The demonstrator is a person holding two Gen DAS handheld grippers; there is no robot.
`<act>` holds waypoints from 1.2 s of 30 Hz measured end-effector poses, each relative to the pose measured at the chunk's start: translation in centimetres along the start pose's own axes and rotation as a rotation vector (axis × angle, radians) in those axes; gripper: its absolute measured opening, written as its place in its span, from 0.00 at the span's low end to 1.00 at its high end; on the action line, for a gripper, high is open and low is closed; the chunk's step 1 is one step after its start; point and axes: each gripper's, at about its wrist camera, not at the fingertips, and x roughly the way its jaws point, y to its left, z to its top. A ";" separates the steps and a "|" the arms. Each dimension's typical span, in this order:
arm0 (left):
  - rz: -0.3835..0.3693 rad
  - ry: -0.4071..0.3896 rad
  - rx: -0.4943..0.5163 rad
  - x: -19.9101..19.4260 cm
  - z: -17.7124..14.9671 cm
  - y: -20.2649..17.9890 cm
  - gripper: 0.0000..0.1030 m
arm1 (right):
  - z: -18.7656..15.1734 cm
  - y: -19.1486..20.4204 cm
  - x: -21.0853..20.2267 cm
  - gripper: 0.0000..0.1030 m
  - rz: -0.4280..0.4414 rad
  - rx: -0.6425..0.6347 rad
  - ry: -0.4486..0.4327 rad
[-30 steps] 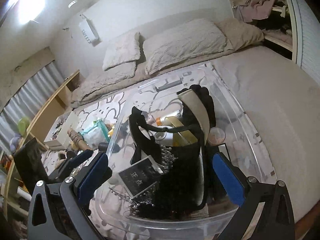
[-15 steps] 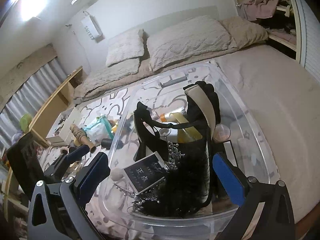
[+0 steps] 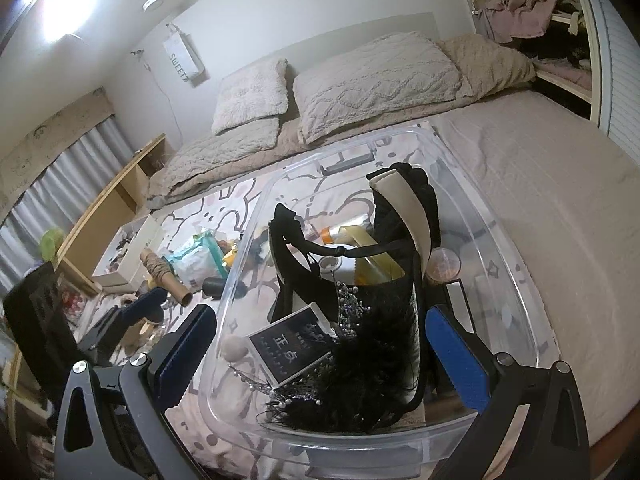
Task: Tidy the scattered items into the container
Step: 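Open both tools and withdraw them from the bin back over the bed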
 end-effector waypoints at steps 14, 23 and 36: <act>0.059 -0.012 0.003 -0.8 1.1 2.3 1.00 | -0.8 2.2 0.7 1.00 -0.153 -0.164 -0.045; 0.067 -0.010 -0.023 -1.0 1.2 4.4 1.00 | -1.4 3.5 1.0 1.00 -0.201 -0.208 -0.079; 0.106 -0.019 -0.041 -1.8 0.8 7.9 1.00 | -1.4 5.8 1.5 1.00 -0.221 -0.246 -0.108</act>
